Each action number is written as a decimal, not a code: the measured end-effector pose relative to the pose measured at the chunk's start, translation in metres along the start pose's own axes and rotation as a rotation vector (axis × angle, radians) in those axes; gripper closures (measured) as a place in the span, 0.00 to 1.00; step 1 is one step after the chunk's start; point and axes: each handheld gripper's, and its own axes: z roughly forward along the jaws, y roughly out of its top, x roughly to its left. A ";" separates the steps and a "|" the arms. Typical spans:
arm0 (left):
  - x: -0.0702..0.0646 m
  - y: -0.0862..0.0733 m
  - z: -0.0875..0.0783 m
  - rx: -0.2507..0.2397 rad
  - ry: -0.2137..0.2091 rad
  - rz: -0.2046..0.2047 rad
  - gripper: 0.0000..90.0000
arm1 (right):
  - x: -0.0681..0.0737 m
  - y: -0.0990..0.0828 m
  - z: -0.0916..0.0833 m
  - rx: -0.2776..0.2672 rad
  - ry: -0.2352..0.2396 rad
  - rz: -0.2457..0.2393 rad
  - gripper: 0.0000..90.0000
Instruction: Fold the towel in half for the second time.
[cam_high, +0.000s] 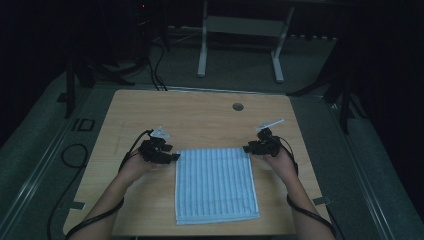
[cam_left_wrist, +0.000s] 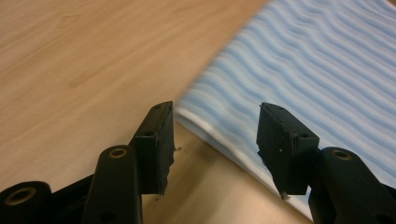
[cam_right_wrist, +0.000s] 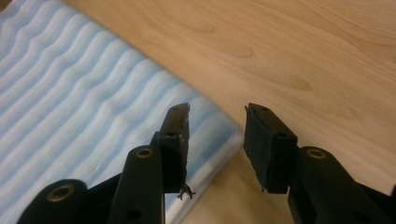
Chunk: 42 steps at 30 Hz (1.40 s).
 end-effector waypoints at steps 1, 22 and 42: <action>0.003 0.001 0.003 0.004 -0.001 -0.007 0.53 | -0.002 0.002 0.004 0.015 -0.016 -0.001 0.67; 0.010 0.018 0.040 0.098 0.002 -0.013 0.95 | -0.002 0.013 0.030 0.114 -0.074 -0.029 0.97; 0.004 0.047 -0.018 -0.046 0.054 0.026 0.96 | 0.017 0.057 -0.039 -0.073 -0.091 -0.116 0.97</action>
